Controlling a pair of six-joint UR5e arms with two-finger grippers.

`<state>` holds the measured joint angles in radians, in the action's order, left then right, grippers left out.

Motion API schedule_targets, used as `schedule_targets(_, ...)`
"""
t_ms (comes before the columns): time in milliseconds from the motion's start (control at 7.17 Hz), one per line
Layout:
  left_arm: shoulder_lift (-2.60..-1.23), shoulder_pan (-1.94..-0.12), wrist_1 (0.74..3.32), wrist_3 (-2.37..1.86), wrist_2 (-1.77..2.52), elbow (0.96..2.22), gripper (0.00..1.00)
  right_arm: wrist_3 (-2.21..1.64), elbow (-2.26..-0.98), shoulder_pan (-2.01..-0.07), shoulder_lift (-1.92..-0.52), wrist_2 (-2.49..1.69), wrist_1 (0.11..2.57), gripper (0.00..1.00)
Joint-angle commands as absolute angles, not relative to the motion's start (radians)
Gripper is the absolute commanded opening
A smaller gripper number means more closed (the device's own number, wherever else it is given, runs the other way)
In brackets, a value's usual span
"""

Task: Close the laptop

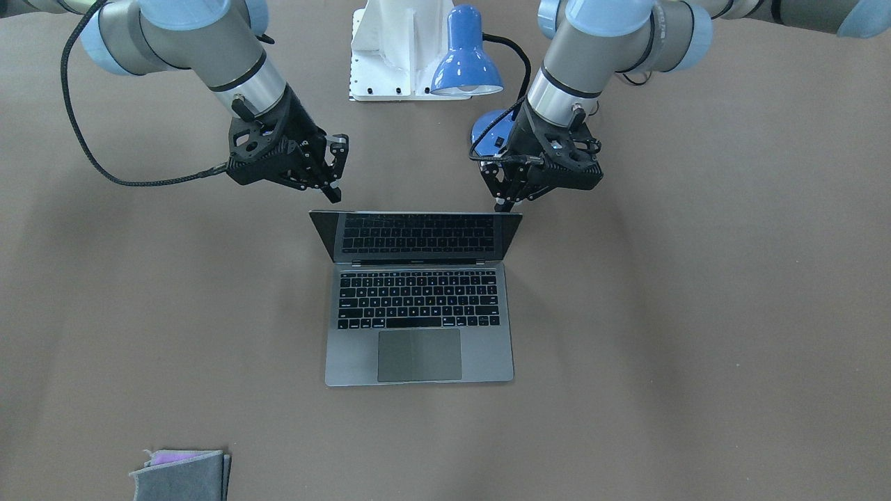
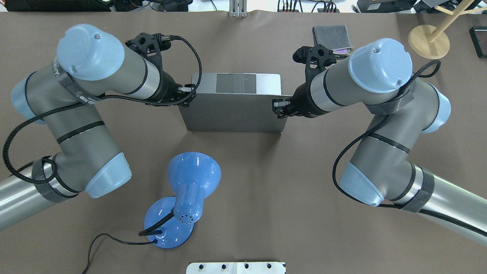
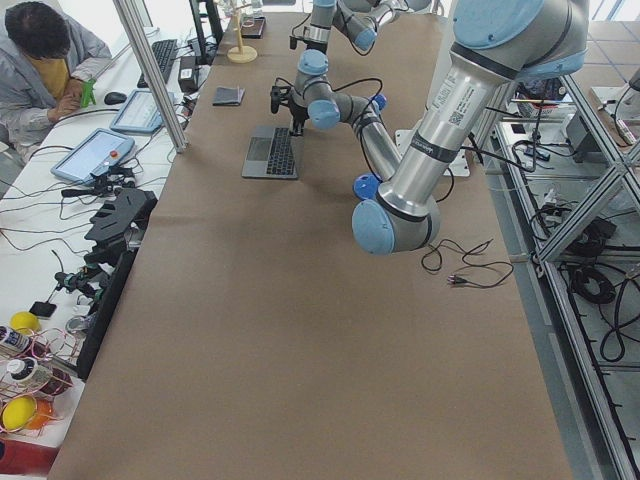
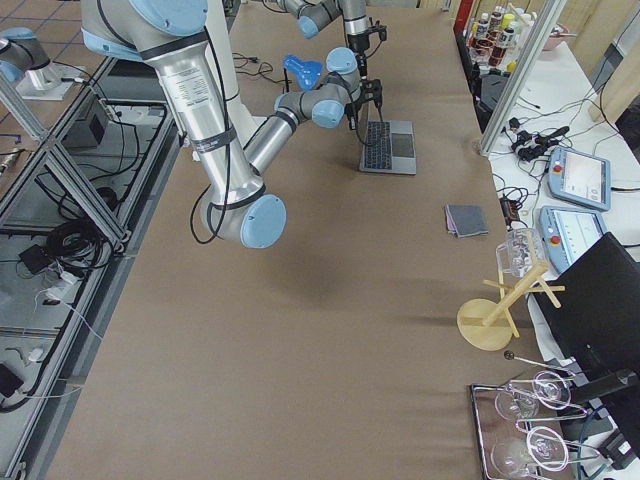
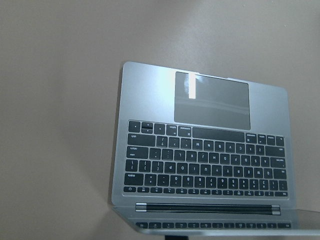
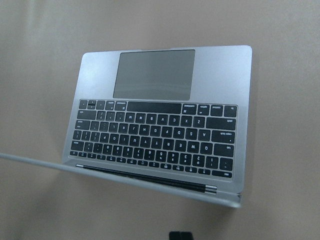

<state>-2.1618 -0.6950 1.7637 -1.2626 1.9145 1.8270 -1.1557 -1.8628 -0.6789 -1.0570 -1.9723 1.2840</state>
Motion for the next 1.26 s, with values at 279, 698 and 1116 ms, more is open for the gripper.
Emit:
schedule_targets(279, -2.252, -0.695, 1.796, -1.261, 1.872, 1.684, 0.0, -1.155, -1.662, -0.73, -0.925, -1.947, 1.279, 0.0)
schedule_targets(698, -2.264, -0.706, 1.856, -1.229, 1.853, 1.596, 0.0, -1.155, -1.484, -0.762, -0.847, -1.947, 1.215, 0.0)
schedule_targets(1116, -2.335, -0.707, 2.078, -1.224, 1.812, 1.309, 0.0, -1.155, -1.219, -0.765, -0.746, -1.956, 1.108, 0.0)
